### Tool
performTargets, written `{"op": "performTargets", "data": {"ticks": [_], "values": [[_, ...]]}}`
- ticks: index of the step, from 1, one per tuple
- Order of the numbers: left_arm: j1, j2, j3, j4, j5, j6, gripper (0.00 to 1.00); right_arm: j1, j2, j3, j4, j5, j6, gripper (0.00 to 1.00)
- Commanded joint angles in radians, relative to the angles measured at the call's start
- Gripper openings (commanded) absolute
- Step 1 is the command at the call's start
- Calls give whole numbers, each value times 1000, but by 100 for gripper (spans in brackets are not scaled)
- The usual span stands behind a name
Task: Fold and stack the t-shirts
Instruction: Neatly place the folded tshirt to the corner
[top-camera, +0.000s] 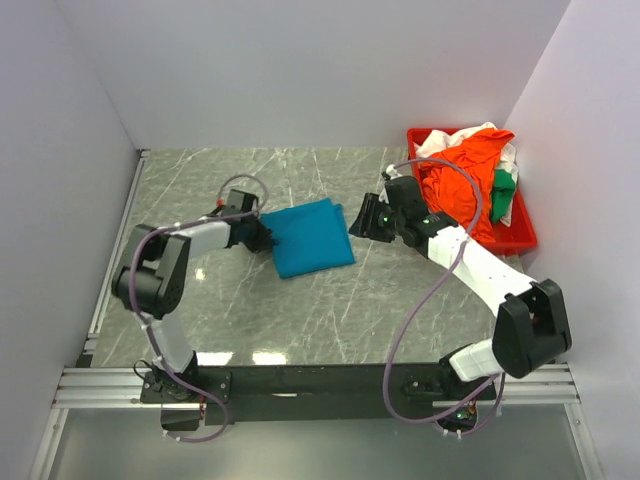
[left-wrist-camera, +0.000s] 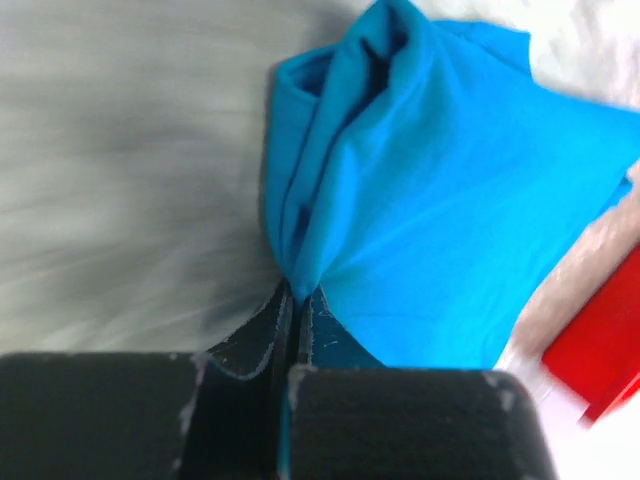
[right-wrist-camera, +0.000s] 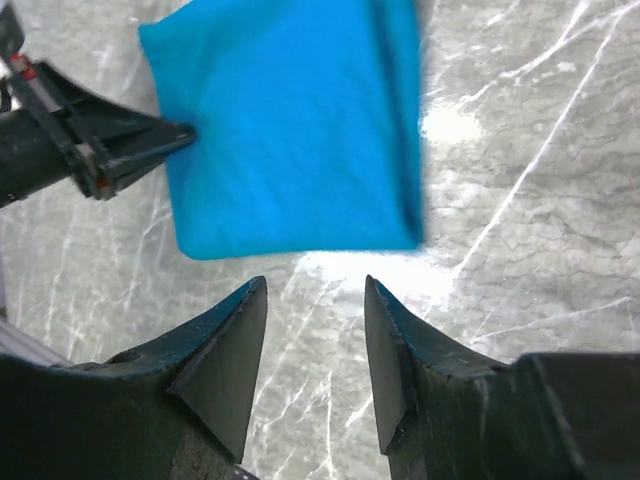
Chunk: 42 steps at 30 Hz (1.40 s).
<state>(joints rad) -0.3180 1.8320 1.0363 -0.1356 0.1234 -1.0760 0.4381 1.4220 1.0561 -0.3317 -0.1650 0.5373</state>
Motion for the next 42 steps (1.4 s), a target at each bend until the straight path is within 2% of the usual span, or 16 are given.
{"op": "performTargets", "data": {"ticks": [1, 7, 8, 9, 16, 19, 23, 29, 33, 39, 42], "values": [[97, -167, -74, -114, -167, -145, 1, 1, -86, -25, 19, -24, 0, 51], [322, -382, -226, -289, -237, -148, 1, 47, -123, -39, 11, -37, 3, 50], [403, -405, -261, -311, -248, -138, 1, 48, -132, -41, 11, -39, 4, 50], [437, -430, -281, -349, -278, -119, 1, 54, -136, -44, 13, -47, 4, 50], [750, -658, -456, -449, -338, -45, 1, 59, -170, -50, 14, -64, 9, 50], [825, -712, -478, -463, -355, -7, 1, 62, -181, -54, 16, -67, 9, 50], [844, -718, -458, -527, -398, -53, 1, 62, -193, -65, 13, -70, 7, 50], [915, -703, -441, -535, -410, -36, 1, 62, -216, -85, 3, -59, -2, 50], [922, -705, -450, -536, -404, -51, 2, 60, -222, -93, 2, -61, -3, 50], [927, -816, -450, -575, -406, -110, 23, 62, -239, -103, -6, -50, -5, 50], [927, -896, -458, -588, -403, -140, 41, 62, -242, -108, -9, -48, -7, 50]]}}
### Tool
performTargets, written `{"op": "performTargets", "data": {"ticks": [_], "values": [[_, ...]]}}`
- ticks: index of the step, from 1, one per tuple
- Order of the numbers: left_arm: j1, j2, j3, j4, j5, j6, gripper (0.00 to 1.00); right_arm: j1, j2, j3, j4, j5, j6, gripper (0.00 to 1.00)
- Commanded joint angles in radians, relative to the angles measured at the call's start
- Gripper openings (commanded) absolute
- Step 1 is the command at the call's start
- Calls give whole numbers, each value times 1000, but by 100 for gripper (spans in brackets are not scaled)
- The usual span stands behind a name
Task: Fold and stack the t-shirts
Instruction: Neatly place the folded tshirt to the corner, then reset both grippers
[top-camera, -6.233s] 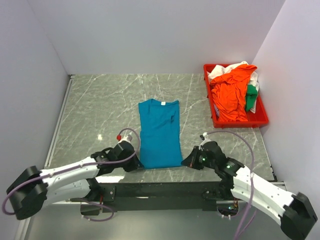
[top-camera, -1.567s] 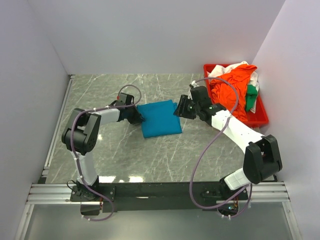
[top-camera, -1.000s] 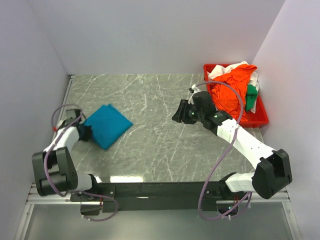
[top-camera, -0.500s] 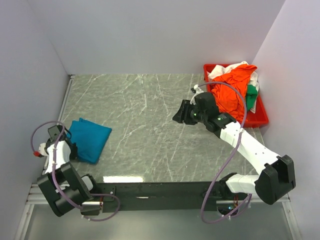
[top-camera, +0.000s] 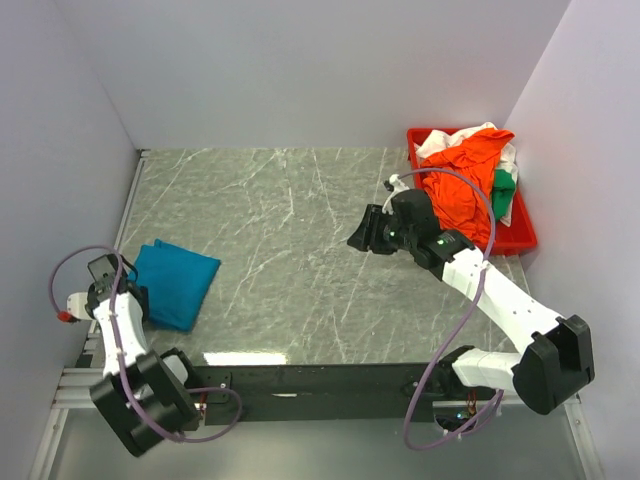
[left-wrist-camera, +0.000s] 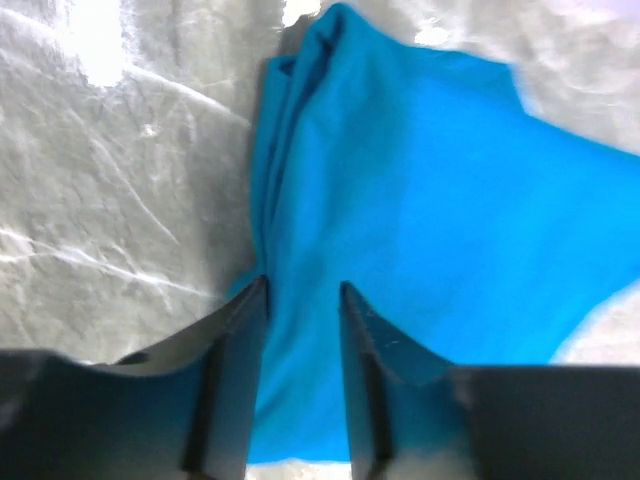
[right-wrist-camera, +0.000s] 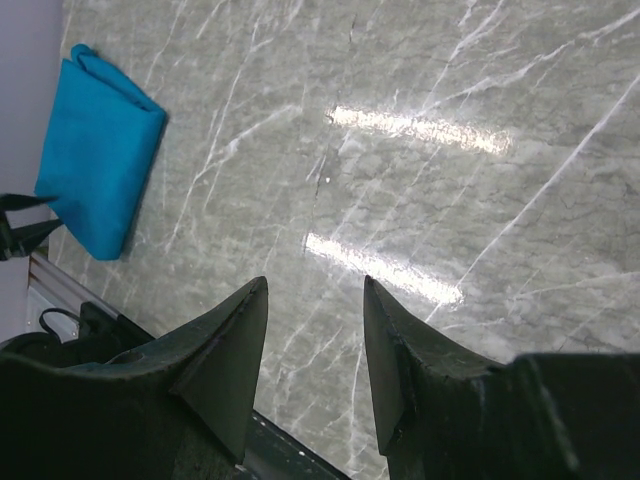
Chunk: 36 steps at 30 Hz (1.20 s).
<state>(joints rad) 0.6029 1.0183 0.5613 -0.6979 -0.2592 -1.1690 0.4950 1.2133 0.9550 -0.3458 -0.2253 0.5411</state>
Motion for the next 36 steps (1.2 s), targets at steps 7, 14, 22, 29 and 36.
{"op": "performTargets", "data": {"ticks": [7, 14, 22, 29, 36], "values": [[8, -165, 133, -84, -3, -6, 88, 5, -58, -12, -9, 11, -13, 50], [-18, -221, 200, 93, 300, 183, 99, 7, -64, -10, -9, 7, -9, 51], [-543, -146, 278, 208, 161, 126, 99, 5, -89, 5, -15, 20, -9, 51], [-1015, 56, 314, 297, -21, 101, 99, 5, -162, -1, -33, 93, -17, 52], [-1331, 252, 396, 389, -57, 143, 99, 4, -254, -61, -50, 161, -13, 52]]}}
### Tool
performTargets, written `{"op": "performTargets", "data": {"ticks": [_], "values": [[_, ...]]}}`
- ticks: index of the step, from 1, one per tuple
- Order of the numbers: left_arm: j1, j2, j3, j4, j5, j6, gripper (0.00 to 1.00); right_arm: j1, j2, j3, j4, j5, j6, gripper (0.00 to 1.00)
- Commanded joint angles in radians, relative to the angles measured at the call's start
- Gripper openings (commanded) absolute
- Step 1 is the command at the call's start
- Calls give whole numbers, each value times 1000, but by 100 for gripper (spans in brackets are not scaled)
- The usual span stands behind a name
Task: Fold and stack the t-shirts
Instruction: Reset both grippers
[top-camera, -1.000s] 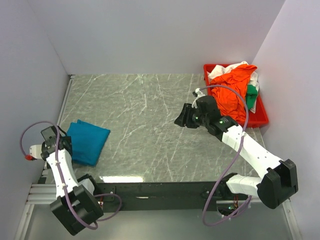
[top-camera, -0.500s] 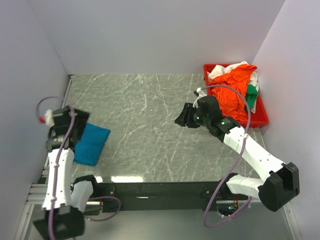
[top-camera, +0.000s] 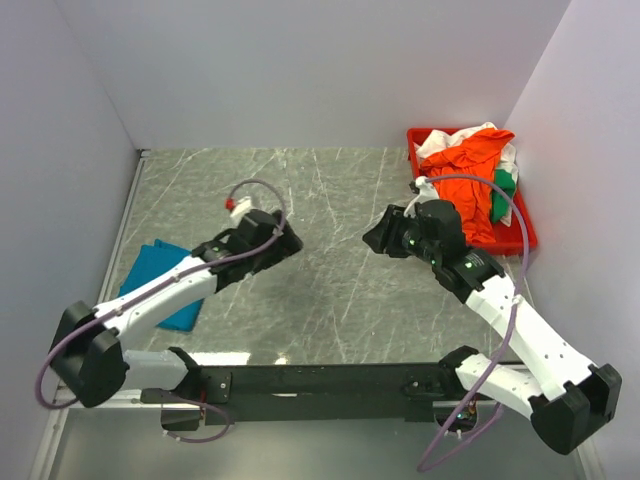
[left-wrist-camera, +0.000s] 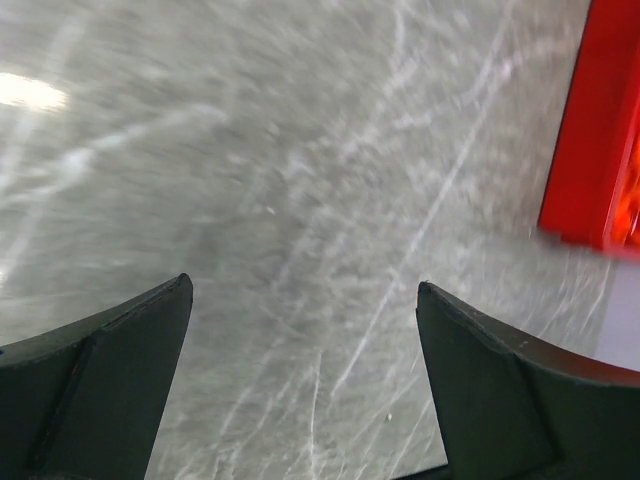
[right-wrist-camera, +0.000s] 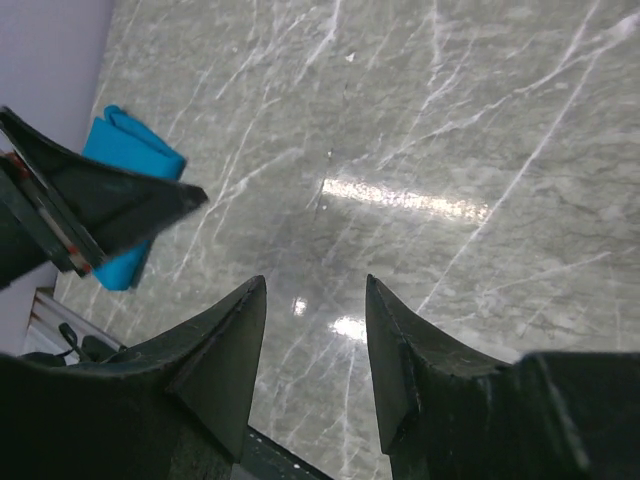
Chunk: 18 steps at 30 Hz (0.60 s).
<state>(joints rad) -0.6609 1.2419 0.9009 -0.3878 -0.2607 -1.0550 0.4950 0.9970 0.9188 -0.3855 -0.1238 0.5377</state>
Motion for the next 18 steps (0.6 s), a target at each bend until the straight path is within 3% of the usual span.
{"op": "performTargets", "data": {"ticks": [1, 8, 18], "values": [[-83, 40, 61, 84, -49, 44, 99, 5, -49, -31, -13, 73, -13, 52], [-170, 99, 78, 109, -20, 110, 99, 4, -124, -106, -1, 122, 8, 52], [-174, -2, 29, 102, -8, 133, 99, 4, -167, -166, 19, 157, 28, 51]]}}
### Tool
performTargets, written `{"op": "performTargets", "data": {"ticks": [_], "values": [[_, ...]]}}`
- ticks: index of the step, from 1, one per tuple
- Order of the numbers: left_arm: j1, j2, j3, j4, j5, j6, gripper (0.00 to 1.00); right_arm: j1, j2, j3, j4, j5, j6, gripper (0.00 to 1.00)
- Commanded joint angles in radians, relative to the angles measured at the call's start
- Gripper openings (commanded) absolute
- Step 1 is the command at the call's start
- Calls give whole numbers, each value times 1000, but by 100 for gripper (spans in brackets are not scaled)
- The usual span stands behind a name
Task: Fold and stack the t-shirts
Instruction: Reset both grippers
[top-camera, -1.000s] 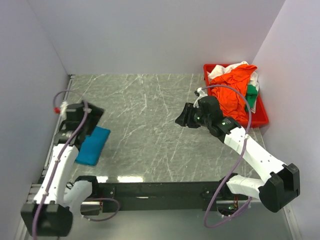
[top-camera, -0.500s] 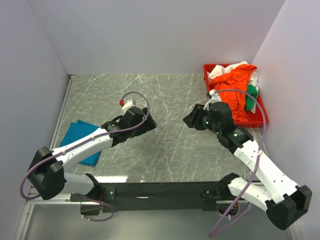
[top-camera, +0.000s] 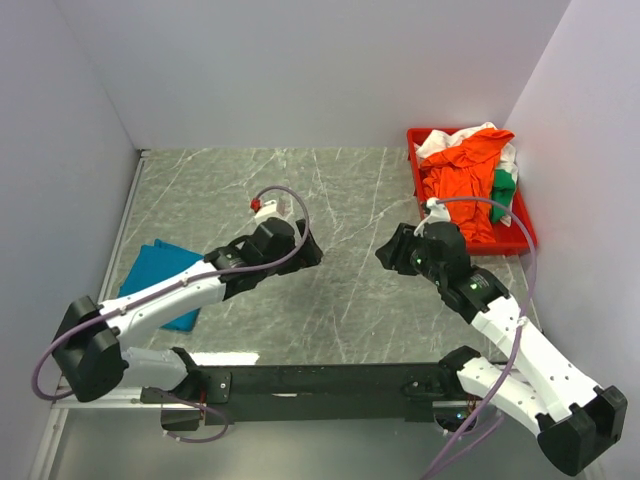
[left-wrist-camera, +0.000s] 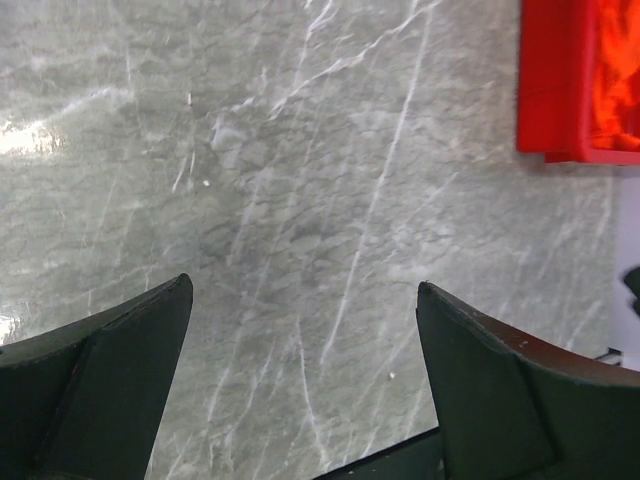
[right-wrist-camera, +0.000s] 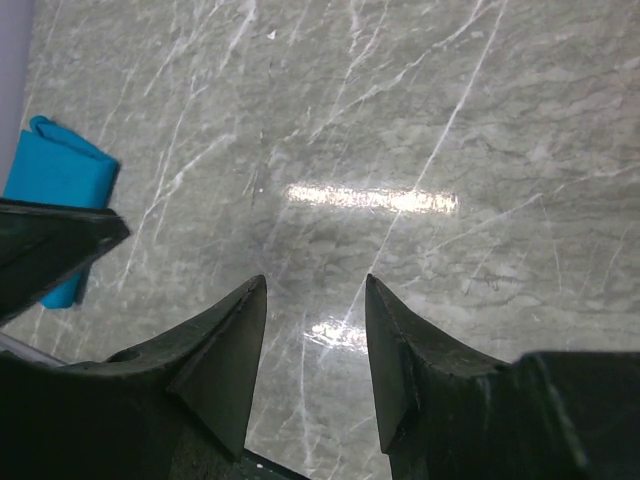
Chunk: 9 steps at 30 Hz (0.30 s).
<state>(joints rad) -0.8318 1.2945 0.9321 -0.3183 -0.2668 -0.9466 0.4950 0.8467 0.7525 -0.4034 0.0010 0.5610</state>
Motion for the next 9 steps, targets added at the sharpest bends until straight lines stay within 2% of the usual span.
{"op": "performTargets", "data": {"ticks": [1, 9], "values": [[-3, -63, -6, 30, -3, 25, 100, 4, -14, 1, 31, 36, 4, 51], [-3, -77, -12, 36, -3, 22, 99, 4, -12, 19, 12, 51, -18, 50]]}}
